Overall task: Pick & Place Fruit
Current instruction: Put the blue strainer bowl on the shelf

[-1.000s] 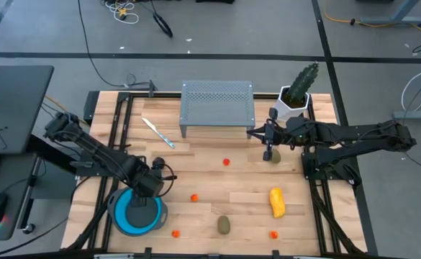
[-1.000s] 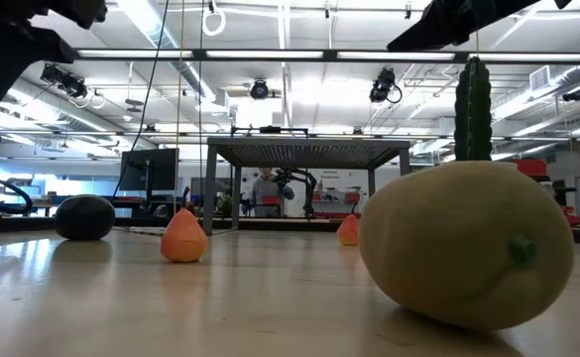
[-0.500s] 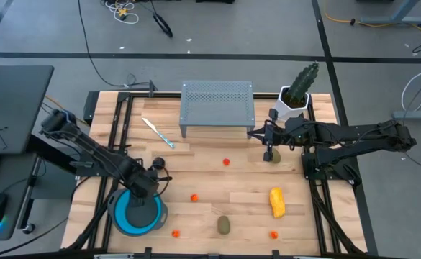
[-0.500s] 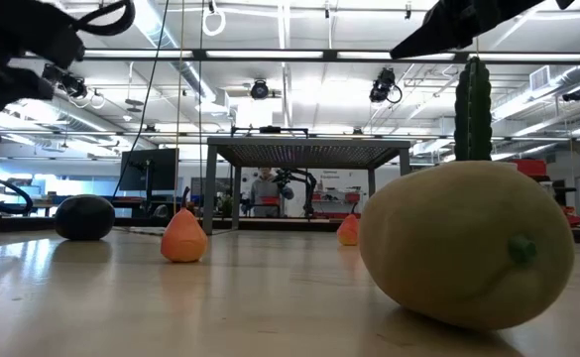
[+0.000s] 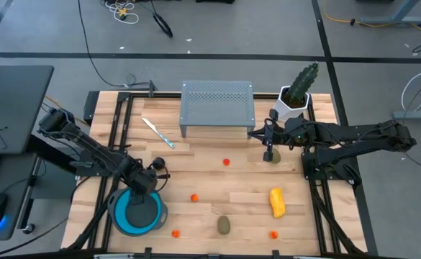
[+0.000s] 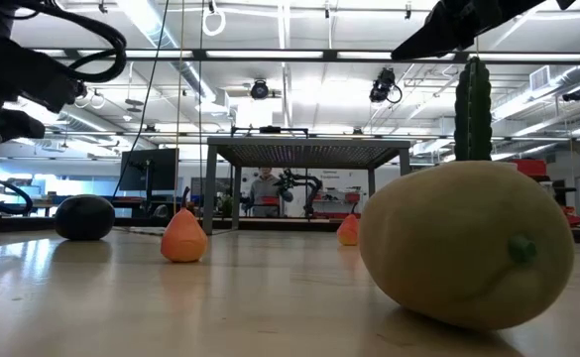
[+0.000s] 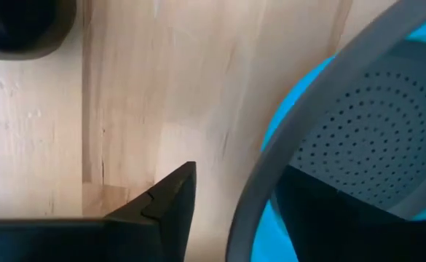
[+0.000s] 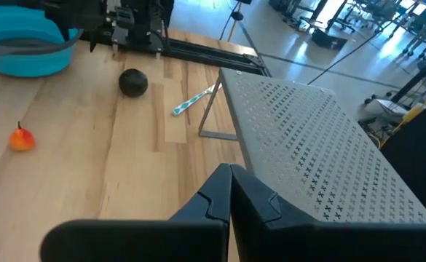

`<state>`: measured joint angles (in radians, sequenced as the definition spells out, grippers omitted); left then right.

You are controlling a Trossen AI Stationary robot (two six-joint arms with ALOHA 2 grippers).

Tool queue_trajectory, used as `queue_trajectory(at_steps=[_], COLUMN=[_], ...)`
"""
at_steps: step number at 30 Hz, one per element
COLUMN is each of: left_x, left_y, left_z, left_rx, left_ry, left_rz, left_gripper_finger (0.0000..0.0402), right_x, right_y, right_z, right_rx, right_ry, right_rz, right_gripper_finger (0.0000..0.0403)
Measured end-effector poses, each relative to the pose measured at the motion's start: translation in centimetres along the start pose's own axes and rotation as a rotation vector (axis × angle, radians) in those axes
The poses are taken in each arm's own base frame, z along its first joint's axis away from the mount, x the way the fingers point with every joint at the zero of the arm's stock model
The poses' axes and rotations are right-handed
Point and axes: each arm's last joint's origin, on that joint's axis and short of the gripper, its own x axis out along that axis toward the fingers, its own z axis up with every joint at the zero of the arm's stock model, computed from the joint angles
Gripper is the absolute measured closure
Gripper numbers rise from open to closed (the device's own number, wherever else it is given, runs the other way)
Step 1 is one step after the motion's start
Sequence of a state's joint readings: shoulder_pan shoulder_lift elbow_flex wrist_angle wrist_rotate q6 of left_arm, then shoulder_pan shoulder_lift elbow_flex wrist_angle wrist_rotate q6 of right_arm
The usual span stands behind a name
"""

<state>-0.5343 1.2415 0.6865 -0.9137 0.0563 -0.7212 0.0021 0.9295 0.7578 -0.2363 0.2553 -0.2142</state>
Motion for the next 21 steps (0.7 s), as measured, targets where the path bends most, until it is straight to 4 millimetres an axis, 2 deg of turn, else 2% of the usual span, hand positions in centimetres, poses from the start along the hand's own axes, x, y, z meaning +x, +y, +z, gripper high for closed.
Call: queue_trajectory(at_steps=[5, 16, 21], left_x=[0.00, -0.04, -0.08], left_y=[0.21, 0.01, -0.11], left_z=[0.16, 0.22, 0.24], left_rx=[0.007, 0.017, 0.026], left_ry=[0.001, 0.015, 0.028], left_rz=[-0.002, -0.044, -0.075], left_gripper_finger=[0.0254, 0.0383, 0.0383], right_x=[0.00, 0.00, 0.00], right_y=[0.01, 0.02, 0.02], right_z=[-0.03, -0.08, -0.07], right_rx=[-0.001, -0.005, -0.005], right_ry=[0.003, 0.007, 0.007], right_rz=[0.005, 0.006, 0.006], right_gripper_finger=[0.0395, 0.0395, 0.0395])
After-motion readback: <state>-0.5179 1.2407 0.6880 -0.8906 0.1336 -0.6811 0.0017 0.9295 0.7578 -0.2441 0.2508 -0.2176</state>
